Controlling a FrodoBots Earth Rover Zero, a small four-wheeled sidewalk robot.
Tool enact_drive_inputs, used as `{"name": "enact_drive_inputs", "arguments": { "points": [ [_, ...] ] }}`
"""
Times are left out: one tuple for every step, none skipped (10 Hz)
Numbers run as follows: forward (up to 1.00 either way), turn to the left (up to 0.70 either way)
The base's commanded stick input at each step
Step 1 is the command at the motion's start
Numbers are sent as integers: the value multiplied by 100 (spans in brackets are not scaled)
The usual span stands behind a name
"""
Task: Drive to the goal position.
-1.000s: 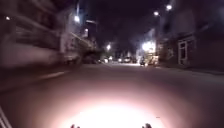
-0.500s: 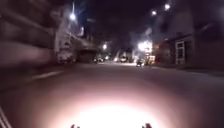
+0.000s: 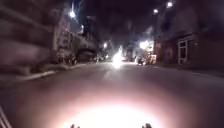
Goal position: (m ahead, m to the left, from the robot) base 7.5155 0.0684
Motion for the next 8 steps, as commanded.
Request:
{"name": "enact_drive_inputs", "arguments": {
  "points": [
    [70, 0],
    [70, 0],
    [70, 0],
    [70, 0],
    [70, 0],
    [70, 0],
    [70, 0],
    [70, 0]
  ]
}}
